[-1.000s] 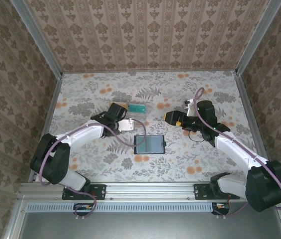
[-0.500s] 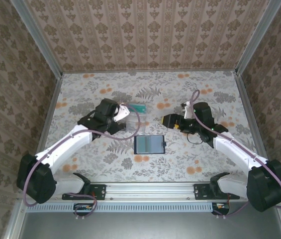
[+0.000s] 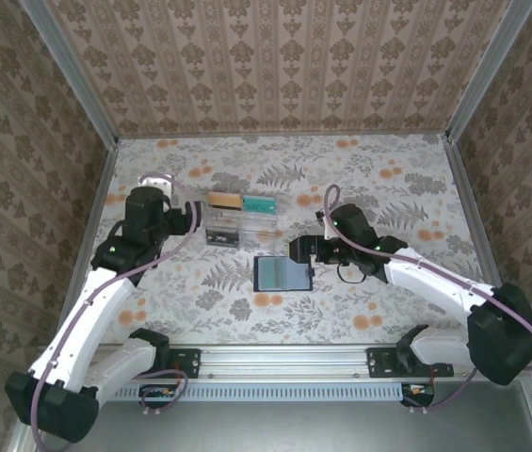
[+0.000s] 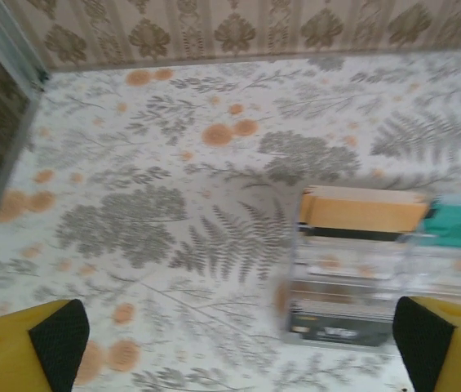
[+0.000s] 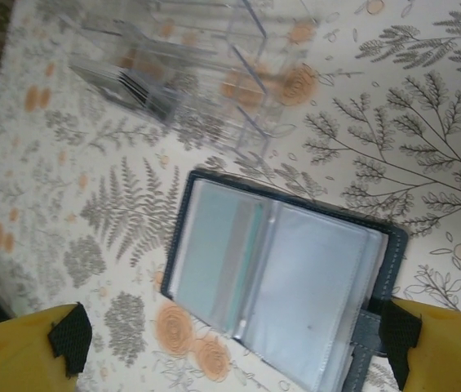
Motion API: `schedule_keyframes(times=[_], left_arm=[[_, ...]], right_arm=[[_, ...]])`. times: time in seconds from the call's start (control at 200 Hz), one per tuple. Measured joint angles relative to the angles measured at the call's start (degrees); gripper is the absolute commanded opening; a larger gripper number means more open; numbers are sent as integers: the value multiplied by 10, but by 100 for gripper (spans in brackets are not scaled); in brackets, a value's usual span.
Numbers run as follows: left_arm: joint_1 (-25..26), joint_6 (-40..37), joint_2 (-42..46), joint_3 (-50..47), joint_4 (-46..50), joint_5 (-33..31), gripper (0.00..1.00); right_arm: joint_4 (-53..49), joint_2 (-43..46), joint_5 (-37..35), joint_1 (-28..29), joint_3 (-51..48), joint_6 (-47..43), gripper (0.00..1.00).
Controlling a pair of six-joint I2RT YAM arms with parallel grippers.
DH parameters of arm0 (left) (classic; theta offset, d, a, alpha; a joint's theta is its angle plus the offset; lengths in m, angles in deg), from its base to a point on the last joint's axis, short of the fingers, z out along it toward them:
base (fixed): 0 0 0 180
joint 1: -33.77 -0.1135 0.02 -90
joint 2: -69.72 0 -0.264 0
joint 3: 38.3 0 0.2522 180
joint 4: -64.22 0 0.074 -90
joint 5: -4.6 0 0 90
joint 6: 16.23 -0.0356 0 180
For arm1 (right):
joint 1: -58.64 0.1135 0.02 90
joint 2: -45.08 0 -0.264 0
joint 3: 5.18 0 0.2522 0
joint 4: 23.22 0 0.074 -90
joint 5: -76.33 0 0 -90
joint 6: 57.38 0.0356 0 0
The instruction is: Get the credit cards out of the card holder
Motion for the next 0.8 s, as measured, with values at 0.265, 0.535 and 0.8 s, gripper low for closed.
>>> schedule_keyframes(times=[0.265, 0.535, 0.8], left_arm=[[2, 168, -3, -69, 6, 127, 64], [95, 307, -88, -140, -30, 205, 54], [165, 364, -191, -140, -109, 246, 50]], right_arm=[[-24, -68, -20, 30, 19, -8, 35], [-25, -143, -41, 44, 30, -12, 19], [-26, -160, -60, 52, 28, -14, 18]])
